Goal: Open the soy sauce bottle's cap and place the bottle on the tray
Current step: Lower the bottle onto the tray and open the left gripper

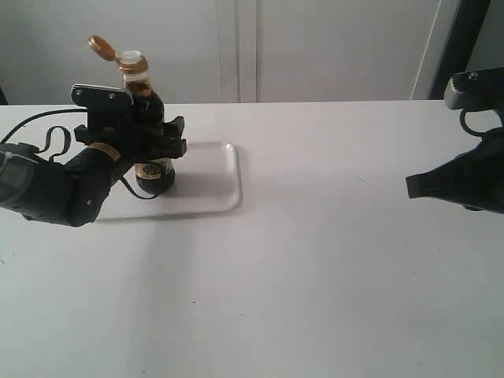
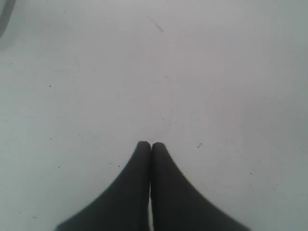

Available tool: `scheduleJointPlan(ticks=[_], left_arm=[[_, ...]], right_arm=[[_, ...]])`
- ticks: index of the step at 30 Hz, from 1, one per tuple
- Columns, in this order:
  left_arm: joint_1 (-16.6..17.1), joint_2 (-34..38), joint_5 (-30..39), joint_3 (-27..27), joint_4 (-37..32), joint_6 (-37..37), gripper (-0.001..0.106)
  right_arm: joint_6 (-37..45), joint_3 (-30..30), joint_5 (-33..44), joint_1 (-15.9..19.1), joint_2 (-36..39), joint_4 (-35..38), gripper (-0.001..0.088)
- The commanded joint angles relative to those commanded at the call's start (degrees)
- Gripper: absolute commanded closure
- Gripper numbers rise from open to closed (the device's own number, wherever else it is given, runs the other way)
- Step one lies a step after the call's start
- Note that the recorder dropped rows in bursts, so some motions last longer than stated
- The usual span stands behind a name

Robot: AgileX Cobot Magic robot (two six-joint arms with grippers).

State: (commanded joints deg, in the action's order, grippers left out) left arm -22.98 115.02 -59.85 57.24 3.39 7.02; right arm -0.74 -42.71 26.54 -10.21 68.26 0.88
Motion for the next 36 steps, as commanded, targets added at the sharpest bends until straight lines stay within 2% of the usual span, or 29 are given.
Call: scheduleJointPlan(ticks=[4,12,20,36], left_arm=[[0.0,-2.6,0.4,-1.9,-0.3,-0.2,0.010],[0.0,-6.4,9.0,-3.8,-0.4,-0.2,0.010],[0.0,-10.4,12.3,-6.5,-0.4,-1.9,0.010],[0.0,-21.2,44.5,-6.6,-0.4,-1.9,0.010]], right_arm=[[0.0,0.0,0.0,0.0,0.0,0.0,0.0868],[0.0,0.0,0.0,0.0,0.0,0.0,0.0868],[0.0,0.0,0.0,0.0,0.0,0.0,0.0868],[0.0,0.0,0.1,0.0,0.0,0.0,0.0868]])
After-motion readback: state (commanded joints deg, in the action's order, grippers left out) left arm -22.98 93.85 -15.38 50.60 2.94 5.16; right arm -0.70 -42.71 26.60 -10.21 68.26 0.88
